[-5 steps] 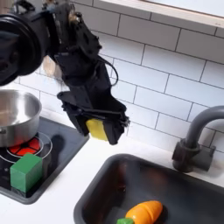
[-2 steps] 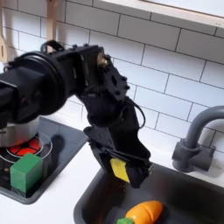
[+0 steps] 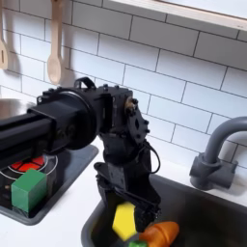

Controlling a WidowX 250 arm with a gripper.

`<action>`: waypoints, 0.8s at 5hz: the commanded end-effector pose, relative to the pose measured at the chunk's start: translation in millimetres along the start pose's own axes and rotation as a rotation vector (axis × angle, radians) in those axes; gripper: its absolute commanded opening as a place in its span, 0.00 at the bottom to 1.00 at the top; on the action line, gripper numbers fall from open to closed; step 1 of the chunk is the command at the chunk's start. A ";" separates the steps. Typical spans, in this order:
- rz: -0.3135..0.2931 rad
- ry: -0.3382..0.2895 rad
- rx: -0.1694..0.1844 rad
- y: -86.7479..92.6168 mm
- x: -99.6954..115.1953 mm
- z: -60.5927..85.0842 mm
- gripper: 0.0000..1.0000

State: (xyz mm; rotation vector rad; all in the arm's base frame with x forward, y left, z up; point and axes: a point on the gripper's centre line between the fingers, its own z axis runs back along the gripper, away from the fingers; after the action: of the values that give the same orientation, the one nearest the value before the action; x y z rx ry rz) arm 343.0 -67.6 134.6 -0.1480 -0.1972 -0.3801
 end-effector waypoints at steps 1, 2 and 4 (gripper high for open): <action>0.040 -0.025 0.027 12.0 -5.2 19.2 1.00; 0.111 -0.042 0.068 28.5 -7.3 43.4 1.00; 0.215 -0.058 0.151 59.6 -27.8 85.1 1.00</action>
State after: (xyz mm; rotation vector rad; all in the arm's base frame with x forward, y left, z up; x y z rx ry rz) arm 326.9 13.5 207.3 -0.0261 -0.2722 -0.1383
